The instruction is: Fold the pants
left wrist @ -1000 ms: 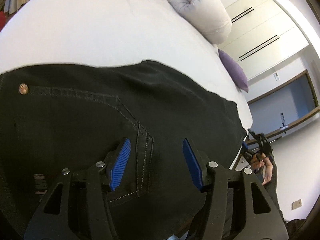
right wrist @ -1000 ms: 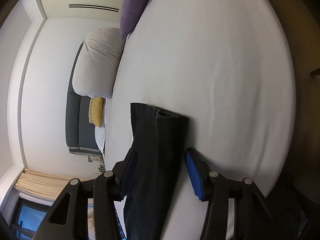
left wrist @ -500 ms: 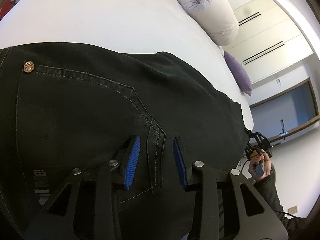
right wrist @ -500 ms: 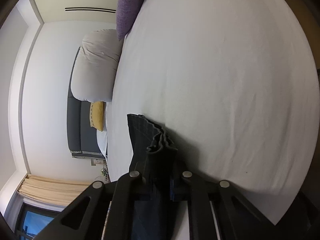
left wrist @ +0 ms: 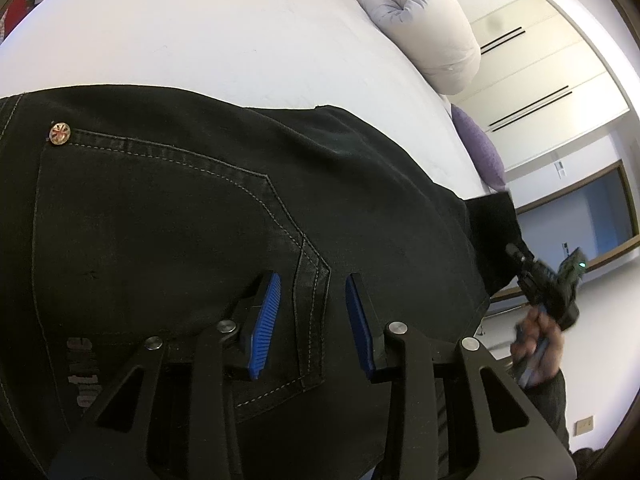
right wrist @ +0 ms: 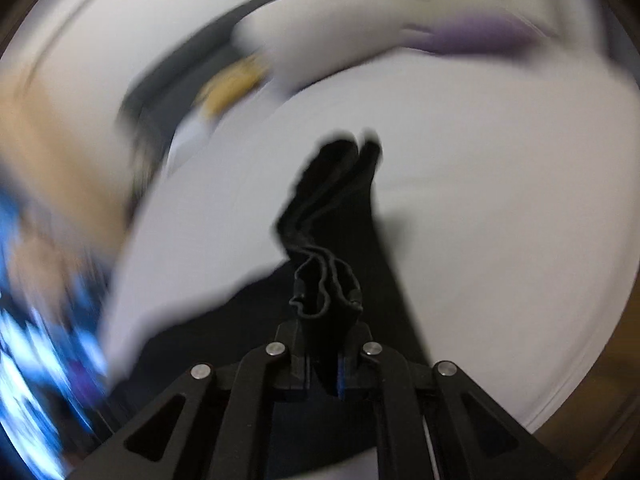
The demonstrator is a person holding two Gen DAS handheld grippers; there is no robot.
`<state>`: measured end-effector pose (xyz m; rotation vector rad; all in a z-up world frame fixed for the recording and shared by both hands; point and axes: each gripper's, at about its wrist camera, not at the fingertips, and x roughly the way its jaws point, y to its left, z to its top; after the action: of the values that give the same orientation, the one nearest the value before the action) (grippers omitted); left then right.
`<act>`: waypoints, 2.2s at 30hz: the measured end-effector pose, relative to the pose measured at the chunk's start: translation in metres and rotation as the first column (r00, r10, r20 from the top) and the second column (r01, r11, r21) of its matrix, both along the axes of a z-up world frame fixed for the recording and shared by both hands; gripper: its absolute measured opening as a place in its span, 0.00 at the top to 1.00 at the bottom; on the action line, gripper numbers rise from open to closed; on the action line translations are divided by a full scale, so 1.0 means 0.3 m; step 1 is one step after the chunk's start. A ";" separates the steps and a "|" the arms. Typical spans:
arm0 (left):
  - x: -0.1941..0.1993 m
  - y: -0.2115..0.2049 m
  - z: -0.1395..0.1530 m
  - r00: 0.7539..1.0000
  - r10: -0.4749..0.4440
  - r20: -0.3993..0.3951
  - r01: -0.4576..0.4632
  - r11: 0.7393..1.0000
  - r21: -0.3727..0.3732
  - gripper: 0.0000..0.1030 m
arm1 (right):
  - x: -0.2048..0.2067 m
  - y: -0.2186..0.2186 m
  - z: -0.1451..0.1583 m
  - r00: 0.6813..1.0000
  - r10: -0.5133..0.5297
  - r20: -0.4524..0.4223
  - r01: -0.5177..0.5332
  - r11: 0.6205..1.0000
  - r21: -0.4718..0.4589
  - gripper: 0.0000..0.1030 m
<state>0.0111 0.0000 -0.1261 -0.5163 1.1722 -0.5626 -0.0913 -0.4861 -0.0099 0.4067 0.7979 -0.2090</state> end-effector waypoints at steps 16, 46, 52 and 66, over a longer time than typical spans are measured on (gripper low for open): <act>0.041 -0.062 0.039 0.992 0.025 -0.122 -0.059 0.956 -0.286 0.21 | 0.091 0.469 -0.082 0.951 0.199 -0.238 -0.283 0.870 -0.404 0.91; 0.240 -0.227 0.069 0.975 -0.138 -0.173 0.090 0.961 -0.262 0.81 | -0.014 1.069 -0.055 0.836 0.504 -0.215 -0.542 0.700 -0.465 0.89; 0.201 -0.174 0.022 0.976 -0.104 -0.192 0.059 0.973 -0.224 0.81 | -0.003 1.127 -0.109 0.808 0.527 -0.266 -0.586 0.662 -0.468 0.89; 0.175 -0.103 -0.022 0.983 -0.035 -0.182 0.004 0.986 -0.167 0.81 | -0.057 1.137 -0.208 0.782 0.534 -0.322 -0.623 0.642 -0.447 0.88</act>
<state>0.0636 -0.0310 -0.1327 -0.7128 1.3137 -0.6433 -0.1085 -0.1449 -0.0722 -0.4229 0.9527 0.1552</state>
